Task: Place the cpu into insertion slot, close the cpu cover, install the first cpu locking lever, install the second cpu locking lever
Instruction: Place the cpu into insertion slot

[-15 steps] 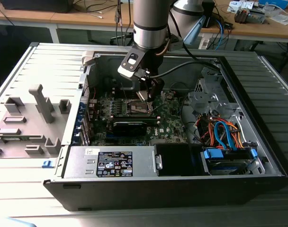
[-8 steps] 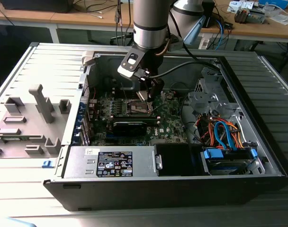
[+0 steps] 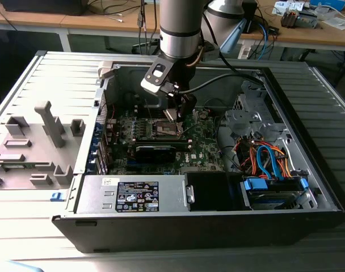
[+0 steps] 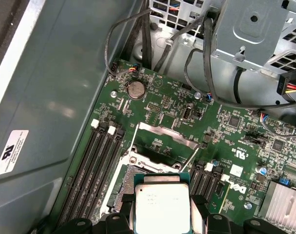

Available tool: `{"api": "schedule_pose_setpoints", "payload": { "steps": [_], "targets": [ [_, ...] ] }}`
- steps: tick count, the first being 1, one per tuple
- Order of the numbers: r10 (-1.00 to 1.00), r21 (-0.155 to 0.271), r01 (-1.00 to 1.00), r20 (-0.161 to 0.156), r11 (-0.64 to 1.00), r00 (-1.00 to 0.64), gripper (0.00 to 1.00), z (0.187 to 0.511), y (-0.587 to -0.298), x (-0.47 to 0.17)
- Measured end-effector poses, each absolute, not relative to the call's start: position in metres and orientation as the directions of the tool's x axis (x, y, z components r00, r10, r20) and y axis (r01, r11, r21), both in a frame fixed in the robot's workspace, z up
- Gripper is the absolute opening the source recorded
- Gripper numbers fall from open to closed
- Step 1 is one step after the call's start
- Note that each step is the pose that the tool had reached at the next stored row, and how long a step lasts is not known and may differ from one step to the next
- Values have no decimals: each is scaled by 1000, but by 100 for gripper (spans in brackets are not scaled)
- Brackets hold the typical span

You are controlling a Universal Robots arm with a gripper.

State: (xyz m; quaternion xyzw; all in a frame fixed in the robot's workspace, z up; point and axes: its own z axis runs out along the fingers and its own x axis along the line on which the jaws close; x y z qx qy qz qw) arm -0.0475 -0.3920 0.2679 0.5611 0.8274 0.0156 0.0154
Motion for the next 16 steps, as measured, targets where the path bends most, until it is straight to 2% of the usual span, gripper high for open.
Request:
{"api": "schedule_pose_setpoints", "payload": {
  "steps": [16],
  "targets": [
    [940, 43, 939, -8, 340, -340, 55, 268, -392, -48]
  ]
}}
